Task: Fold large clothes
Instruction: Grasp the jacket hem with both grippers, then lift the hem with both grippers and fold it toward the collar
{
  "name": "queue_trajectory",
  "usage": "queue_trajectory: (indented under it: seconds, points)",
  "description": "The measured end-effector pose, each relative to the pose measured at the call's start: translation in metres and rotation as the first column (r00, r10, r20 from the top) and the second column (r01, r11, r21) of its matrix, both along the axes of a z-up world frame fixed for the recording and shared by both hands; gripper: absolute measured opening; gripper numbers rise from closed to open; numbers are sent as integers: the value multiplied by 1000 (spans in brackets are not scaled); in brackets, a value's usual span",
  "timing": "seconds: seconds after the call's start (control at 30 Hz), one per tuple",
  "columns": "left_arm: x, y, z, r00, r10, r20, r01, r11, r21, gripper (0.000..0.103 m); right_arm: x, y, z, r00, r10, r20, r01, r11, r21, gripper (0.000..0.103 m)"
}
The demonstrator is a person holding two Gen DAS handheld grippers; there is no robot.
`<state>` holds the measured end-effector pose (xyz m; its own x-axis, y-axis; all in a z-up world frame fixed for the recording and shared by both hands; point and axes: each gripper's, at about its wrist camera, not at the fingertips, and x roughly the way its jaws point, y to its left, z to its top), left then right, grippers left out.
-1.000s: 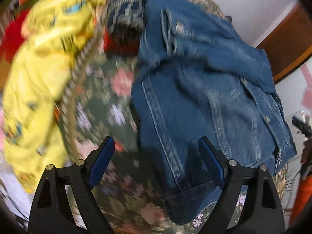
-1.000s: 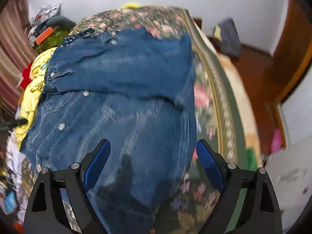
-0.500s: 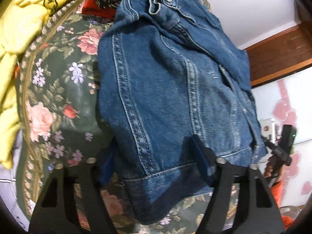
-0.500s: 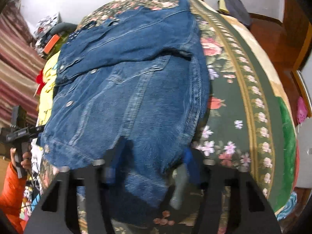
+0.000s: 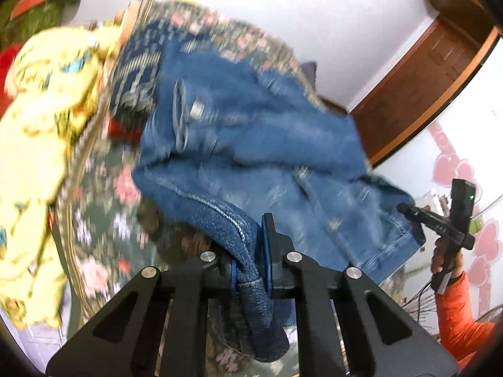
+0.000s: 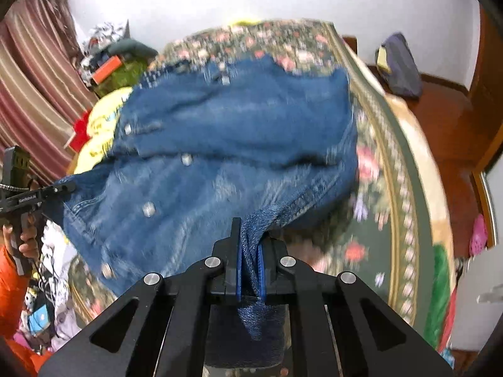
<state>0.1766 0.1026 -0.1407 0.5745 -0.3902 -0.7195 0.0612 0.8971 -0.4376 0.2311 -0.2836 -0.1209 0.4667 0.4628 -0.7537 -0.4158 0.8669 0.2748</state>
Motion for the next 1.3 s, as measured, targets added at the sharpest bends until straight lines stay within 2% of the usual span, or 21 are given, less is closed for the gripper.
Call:
queue_trajectory:
  seconds: [0.13,0.27,0.4,0.5,0.57,0.7,0.77,0.87,1.03,1.1,1.2,1.23,1.27,1.3]
  points:
    - [27,9,39,997,10,74,-9,1000,-14,12,25,7,26,998,-1,69,0,1000,23,6]
    - [75,21,57,992,64,108,-64,998,-3,12,59,10,47,992,-23,123,19,999,31,6]
    - [123,41,58,983,153,102,-149,988,-43,12,110,11,55,986,-80,143,75,996,38,6]
    - [167,55,37,973,223,55,-222,975,-30,12,150,15,41,985,-120,122,118,993,24,6]
    - [188,61,17,970,244,18,-244,970,-18,12,179,19,19,988,-133,76,132,991,10,6]
    - [230,66,-39,957,277,-91,-275,961,29,12,218,29,-24,991,-133,-8,133,990,-57,6]
    - [239,66,-60,953,281,-115,-277,960,52,14,229,31,-45,990,-139,-34,136,987,-79,6]
    - [239,63,-68,958,267,-108,-261,963,70,15,226,30,-50,991,-129,-30,125,988,-93,6]
    - [232,46,-51,977,194,-88,-173,964,203,17,210,36,-27,996,-90,17,91,980,-179,10]
    - [223,36,-35,984,168,-65,-145,954,263,20,200,36,-17,995,-87,38,93,976,-196,11]
    - [210,26,-17,990,137,-28,-122,942,314,46,187,35,-4,994,-89,61,99,977,-188,18]
    - [202,23,-9,990,141,7,-135,930,342,64,179,35,1,993,-87,76,100,977,-191,25]
    - [193,19,1,986,153,58,-164,911,378,76,174,35,6,991,-91,99,109,973,-203,31]
    - [187,17,7,984,155,89,-177,901,396,78,170,36,9,986,-102,129,129,967,-220,49]
